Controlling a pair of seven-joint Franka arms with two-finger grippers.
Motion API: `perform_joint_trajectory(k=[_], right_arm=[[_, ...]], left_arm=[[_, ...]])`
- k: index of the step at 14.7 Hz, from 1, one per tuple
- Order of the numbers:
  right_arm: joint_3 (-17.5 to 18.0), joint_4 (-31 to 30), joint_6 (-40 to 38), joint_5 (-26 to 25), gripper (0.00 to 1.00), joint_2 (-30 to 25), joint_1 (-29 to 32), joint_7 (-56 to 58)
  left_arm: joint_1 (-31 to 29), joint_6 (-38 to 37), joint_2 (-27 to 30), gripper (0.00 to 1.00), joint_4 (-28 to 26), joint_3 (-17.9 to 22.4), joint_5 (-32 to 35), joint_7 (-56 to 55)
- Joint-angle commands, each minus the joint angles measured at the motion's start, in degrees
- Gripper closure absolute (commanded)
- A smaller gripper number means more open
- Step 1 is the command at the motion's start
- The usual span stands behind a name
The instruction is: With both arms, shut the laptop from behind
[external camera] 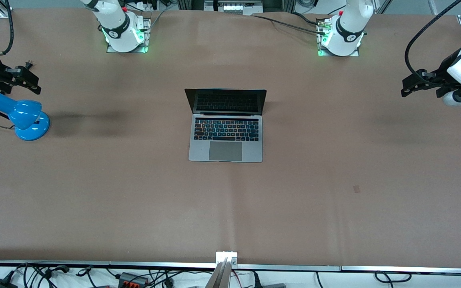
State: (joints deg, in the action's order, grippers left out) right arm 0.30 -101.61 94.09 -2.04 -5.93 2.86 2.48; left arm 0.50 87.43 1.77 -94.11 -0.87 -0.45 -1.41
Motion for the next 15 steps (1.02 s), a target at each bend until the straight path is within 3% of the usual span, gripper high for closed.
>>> perform_joint_trajectory(k=[1, 2, 4, 5, 6, 8, 11, 13, 15], right_arm=[[-0.04, -1.57, -0.31, 0.9, 0.6, -1.72, 0.22, -0.55], [-0.04, -1.57, -0.31, 0.9, 0.7, -1.63, 0.13, -0.55], [0.05, -1.57, -0.66, 0.9, 0.92, -1.72, -0.04, -0.55], [0.14, -1.31, -1.53, 0.9, 1.0, -1.63, -0.13, -0.55], [0.22, -1.22, -2.06, 0.99, 1.0, -1.46, -0.3, -0.55], [0.23, -1.22, -2.68, 0.99, 1.0, -1.46, -0.92, -0.64], [0.31, -1.31, -3.12, 0.99, 1.0, -1.37, -1.53, -0.64], [0.31, -1.31, -3.74, 1.08, 1.0, -0.93, -1.89, -0.64], [0.31, -1.57, -5.92, 3.43, 1.0, 0.03, -3.19, -0.64]], left_arm=[[0.11, -1.65, 0.61, 0.0, 0.59, 0.17, -0.34, 0.53], [0.2, -1.91, 0.61, 0.03, 0.59, 0.17, -0.34, 0.53], [0.29, -4.19, 0.95, 0.65, 0.68, -0.18, -0.34, 0.1], [0.2, -4.2, 0.96, 0.79, 0.77, -0.18, -0.43, 0.44], [0.2, -4.37, 0.96, 0.88, 0.86, 0.08, -0.6, 0.79], [0.12, -5.25, 0.96, 1.0, 0.95, 0.17, -0.69, 1.49], [0.2, -6.84, 0.96, 1.0, 0.95, 0.08, -1.21, 1.68], [0.03, -6.84, 0.7, 1.0, 0.86, 0.26, -5.33, 1.68], [0.11, -6.92, 0.69, 1.0, 0.86, 0.26, -5.88, 2.28]])
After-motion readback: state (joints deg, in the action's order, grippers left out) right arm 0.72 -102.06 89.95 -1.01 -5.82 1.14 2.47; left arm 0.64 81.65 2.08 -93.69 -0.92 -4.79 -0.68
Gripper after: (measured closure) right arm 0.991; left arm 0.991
